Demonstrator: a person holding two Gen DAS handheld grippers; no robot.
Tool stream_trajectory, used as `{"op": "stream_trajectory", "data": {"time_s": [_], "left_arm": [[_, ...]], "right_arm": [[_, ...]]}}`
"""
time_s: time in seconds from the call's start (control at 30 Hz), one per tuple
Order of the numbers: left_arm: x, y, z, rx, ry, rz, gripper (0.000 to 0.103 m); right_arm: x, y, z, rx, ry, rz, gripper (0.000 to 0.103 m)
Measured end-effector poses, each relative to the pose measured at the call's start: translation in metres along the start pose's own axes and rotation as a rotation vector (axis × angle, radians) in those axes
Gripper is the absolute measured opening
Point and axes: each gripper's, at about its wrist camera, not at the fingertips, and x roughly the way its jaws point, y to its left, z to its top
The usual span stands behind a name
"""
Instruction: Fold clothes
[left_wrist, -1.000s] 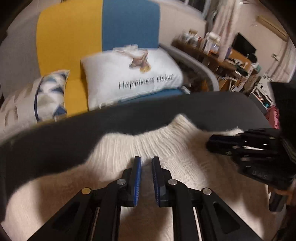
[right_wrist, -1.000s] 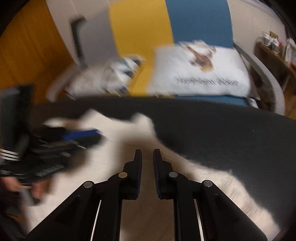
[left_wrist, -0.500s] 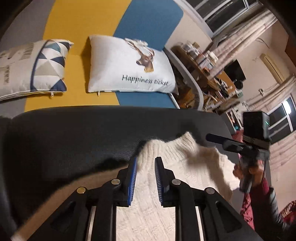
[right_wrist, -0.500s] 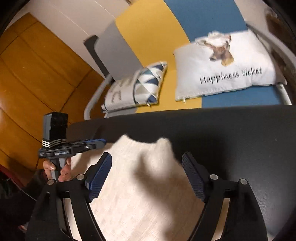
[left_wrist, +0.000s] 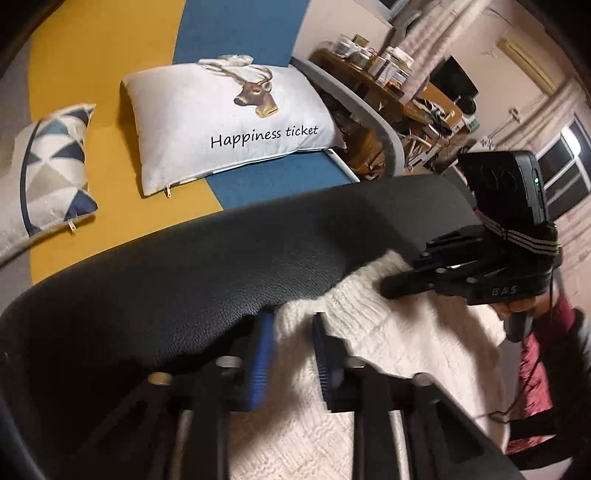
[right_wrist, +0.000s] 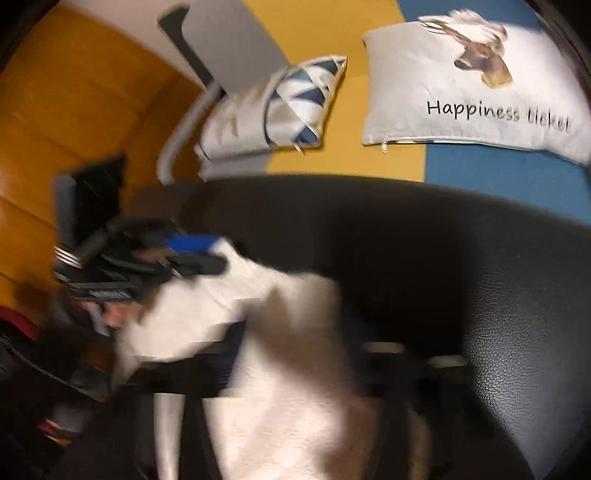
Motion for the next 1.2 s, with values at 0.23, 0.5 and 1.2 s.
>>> {"op": "stream_trajectory", "data": {"time_s": [0.23, 0.5, 1.2], "left_arm": [[-0.043, -0.050, -0.045, 0.122, -0.362, 0.271, 0.005], [-0.017, -0.032, -0.035, -0.024, -0.228, 0.287, 0.010], [-0.037, -0.041, -0.075, -0.145, -0.264, 0.223, 0.015]], "right_arm": [[-0.030, 0.035, -0.022, -0.115, -0.217, -0.149, 0.007], [-0.006, 0.011, -0.033, -0.009, -0.255, -0.236, 0.016], [-0.021, 0.032, -0.066, -0.016, -0.340, -0.283, 0.042]]}}
